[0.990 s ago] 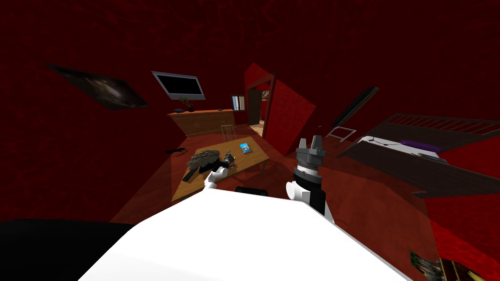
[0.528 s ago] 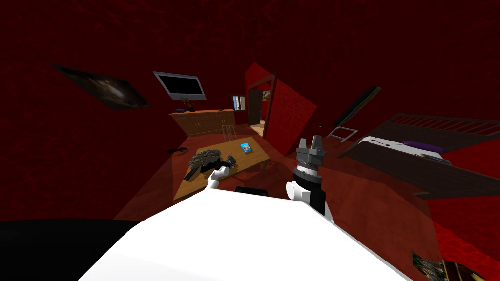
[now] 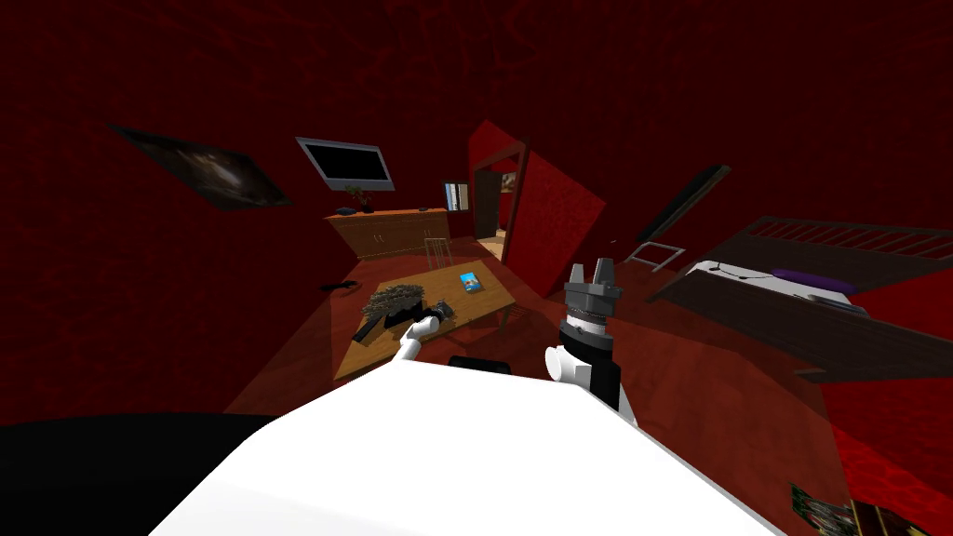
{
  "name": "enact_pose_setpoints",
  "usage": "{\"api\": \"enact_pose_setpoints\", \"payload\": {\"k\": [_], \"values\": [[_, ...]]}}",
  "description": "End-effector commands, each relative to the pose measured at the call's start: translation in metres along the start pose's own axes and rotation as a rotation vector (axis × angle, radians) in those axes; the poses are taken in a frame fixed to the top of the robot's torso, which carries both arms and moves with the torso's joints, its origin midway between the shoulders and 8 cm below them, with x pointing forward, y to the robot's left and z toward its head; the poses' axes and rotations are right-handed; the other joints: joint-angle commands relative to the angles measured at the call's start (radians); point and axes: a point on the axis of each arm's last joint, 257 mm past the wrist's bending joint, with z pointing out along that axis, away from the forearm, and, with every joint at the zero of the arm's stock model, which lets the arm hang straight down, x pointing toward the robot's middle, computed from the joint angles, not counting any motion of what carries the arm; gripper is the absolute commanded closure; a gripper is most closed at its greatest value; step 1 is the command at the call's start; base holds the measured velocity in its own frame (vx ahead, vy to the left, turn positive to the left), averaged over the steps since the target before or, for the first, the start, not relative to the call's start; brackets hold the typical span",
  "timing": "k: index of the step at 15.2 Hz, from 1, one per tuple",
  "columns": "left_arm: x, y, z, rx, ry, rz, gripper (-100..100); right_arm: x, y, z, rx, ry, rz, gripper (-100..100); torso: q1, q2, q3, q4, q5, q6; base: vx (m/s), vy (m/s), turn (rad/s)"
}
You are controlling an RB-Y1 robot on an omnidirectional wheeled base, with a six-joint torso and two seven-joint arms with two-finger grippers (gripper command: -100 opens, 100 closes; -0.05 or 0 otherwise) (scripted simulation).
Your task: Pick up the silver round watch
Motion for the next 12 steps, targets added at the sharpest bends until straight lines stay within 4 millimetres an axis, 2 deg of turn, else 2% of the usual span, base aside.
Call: {"api": "enact_pose_setpoints", "payload": {"k": [1, 2, 4, 8, 12], "values": [[-0.007, 0.013, 0.004, -0.037, -0.024, -0.037, -100, 0.0, 0.0, 0.0, 0.0, 0.0, 0.0, 0, 0.0, 0.0, 0.0, 0.0, 0.0, 0.0, 0.0, 0.024, 0.011], [-0.013, 0.021, 0.007, -0.064, -0.043, -0.065, -100, 0.0, 0.0, 0.0, 0.0, 0.0, 0.0, 0, 0.0, 0.0, 0.0, 0.0, 0.0, 0.0, 0.005, 0.026, 0.007], [-0.013, 0.021, 0.007, -0.064, -0.043, -0.065, -100, 0.0, 0.0, 0.0, 0.0, 0.0, 0.0, 0, 0.0, -0.001, 0.0, 0.0, 0.0, 0.0, 0.007, 0.02, 0.003], [-0.031, 0.044, 0.01, -0.132, -0.097, -0.134, -100, 0.0, 0.0, 0.0, 0.0, 0.0, 0.0, 0, -0.001, 0.0, 0.0, 0.0, 0.0, 0.0, 0.005, 0.017, 0.008], [-0.044, 0.056, 0.009, -0.165, -0.129, -0.165, -100, 0.0, 0.0, 0.0, 0.0, 0.0, 0.0, 0, -0.001, 0.0, 0.0, 0.0, 0.0, 0.0, 0.004, 0.015, 0.005]]}}
